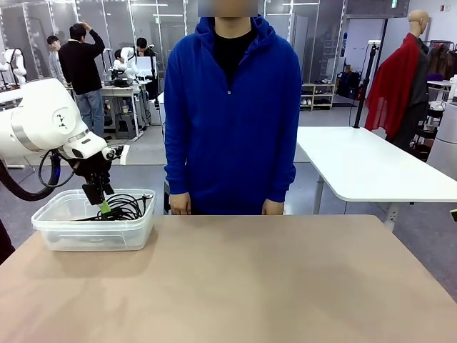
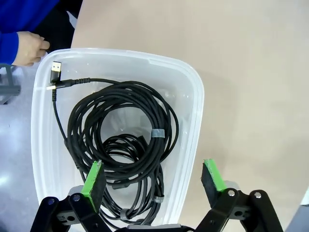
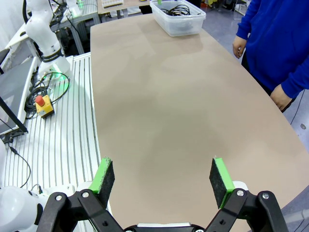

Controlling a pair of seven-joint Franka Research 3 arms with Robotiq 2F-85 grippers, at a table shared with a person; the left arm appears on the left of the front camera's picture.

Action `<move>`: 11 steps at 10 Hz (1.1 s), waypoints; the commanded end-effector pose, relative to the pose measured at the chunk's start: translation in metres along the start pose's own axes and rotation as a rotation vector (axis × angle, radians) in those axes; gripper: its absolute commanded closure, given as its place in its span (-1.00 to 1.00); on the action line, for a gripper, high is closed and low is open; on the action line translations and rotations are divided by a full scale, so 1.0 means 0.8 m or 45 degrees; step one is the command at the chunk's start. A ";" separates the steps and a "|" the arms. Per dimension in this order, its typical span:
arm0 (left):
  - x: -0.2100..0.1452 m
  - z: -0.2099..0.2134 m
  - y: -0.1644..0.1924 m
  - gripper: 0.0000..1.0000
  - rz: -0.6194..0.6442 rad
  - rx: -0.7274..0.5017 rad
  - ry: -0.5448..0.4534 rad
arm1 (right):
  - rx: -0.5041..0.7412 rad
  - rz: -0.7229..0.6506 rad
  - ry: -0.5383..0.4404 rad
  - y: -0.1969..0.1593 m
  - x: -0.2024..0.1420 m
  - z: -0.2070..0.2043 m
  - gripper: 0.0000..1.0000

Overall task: Organize and store the cables.
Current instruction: Place the USB Extension Cable into the Organizing box.

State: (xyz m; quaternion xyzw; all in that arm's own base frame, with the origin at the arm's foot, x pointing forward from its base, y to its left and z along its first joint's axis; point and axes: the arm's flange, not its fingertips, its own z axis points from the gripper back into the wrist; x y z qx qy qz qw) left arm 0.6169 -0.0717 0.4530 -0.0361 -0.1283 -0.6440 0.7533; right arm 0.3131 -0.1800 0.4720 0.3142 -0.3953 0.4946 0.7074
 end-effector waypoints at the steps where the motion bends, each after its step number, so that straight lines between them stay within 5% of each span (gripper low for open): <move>1: 0.002 0.001 0.003 -1.00 0.003 0.009 0.016 | -0.006 0.015 -0.017 0.001 0.003 0.000 -1.00; 11: 0.002 0.001 0.003 -1.00 0.003 0.009 0.016 | -0.006 0.015 -0.017 0.001 0.003 0.000 -1.00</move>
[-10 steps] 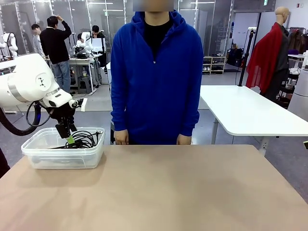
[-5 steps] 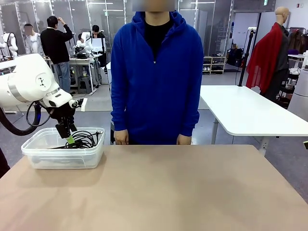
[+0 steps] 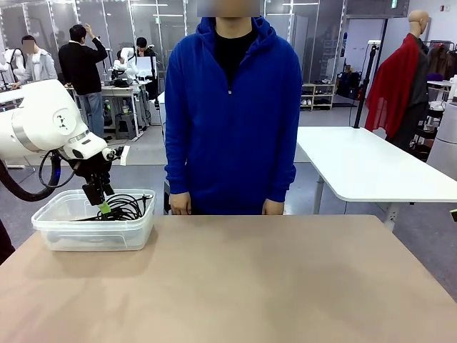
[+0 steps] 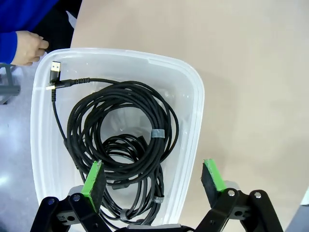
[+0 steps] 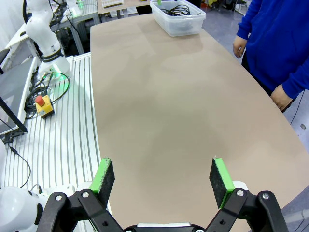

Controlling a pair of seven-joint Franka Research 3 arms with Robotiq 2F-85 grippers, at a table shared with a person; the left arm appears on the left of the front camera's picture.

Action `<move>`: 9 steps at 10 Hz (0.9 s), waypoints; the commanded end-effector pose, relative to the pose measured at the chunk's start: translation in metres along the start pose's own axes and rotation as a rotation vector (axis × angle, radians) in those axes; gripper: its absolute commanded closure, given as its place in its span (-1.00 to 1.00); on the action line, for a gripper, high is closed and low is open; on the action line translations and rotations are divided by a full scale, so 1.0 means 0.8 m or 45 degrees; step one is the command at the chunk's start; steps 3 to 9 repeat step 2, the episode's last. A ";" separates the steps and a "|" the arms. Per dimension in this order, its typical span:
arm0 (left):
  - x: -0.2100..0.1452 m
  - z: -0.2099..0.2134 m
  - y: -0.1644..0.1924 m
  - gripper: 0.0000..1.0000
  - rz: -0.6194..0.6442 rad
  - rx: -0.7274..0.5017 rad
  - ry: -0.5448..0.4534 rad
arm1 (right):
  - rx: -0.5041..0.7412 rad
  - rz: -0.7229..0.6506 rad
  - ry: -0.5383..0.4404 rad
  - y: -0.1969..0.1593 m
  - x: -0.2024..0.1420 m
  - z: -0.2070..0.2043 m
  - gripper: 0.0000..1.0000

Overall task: Organize and store the cables.
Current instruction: Place the USB Extension Cable into the Organizing box.

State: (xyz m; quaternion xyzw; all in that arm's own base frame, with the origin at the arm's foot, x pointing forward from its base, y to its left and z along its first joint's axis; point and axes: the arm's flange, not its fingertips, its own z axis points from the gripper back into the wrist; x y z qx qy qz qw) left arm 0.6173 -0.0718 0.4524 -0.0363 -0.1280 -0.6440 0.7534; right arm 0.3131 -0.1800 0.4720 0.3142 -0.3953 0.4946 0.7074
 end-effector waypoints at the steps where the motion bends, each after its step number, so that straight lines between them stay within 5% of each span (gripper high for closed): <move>1: 0.002 0.002 0.003 -1.00 0.003 0.010 0.015 | -0.005 0.015 -0.017 0.001 0.003 0.000 -1.00; 9: 0.002 0.002 0.003 -1.00 0.003 0.010 0.015 | -0.005 0.015 -0.017 0.001 0.003 0.000 -1.00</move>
